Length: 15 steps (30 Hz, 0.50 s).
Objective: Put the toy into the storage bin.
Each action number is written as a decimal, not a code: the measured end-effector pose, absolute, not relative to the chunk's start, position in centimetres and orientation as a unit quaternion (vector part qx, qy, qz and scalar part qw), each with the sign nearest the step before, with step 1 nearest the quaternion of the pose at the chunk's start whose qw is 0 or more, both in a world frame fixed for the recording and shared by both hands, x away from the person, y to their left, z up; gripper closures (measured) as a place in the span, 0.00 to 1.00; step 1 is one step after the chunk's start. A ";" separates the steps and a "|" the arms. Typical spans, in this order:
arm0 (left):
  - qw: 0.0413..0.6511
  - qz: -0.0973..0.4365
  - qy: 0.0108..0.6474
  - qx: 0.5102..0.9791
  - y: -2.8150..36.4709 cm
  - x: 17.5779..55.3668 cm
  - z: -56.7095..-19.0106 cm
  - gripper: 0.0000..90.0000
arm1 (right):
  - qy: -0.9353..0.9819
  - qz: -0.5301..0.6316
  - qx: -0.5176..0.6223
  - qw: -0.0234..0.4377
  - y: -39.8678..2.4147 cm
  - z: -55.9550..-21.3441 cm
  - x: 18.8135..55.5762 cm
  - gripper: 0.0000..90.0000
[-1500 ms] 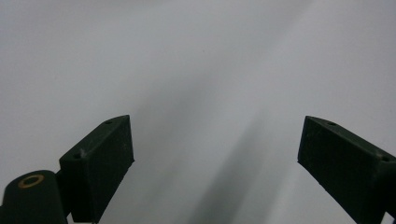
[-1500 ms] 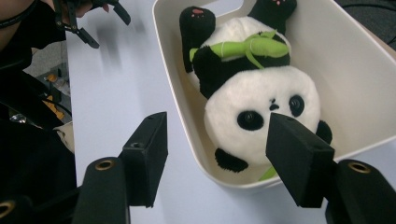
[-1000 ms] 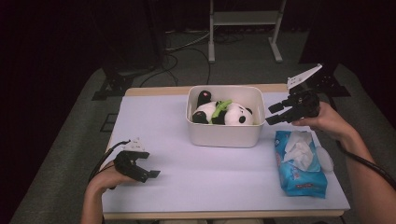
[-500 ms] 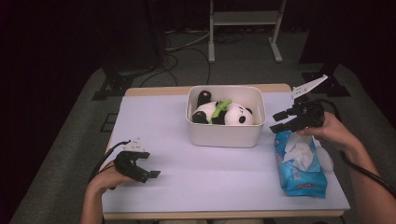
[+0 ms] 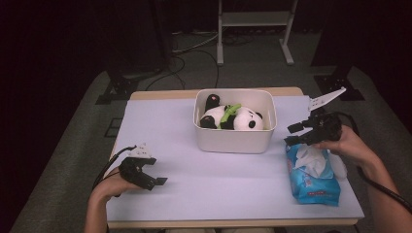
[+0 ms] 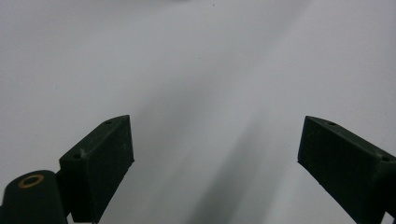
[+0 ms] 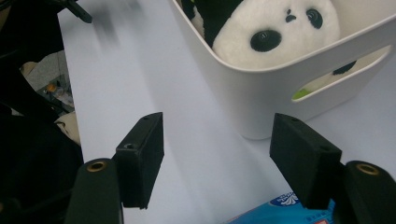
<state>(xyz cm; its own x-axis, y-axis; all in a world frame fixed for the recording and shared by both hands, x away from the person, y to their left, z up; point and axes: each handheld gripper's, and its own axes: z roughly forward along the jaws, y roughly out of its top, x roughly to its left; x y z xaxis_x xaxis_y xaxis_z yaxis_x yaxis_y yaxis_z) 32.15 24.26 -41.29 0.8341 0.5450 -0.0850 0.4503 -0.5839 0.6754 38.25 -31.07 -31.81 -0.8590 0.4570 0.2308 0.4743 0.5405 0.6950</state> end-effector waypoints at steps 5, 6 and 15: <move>0.358 0.066 0.279 0.889 24.3 32.2 -41.3 0.11 | -0.878 -0.397 -0.267 0.014 -31.1 -32.3 37.8 0.38; 0.356 0.067 0.278 0.890 24.3 32.2 -41.3 0.11 | -0.878 -0.398 -0.267 0.014 -31.2 -32.5 37.8 0.38; 0.358 0.066 0.277 0.889 24.4 32.2 -41.2 0.11 | -0.874 -0.402 -0.271 0.020 -31.3 -33.7 37.1 0.37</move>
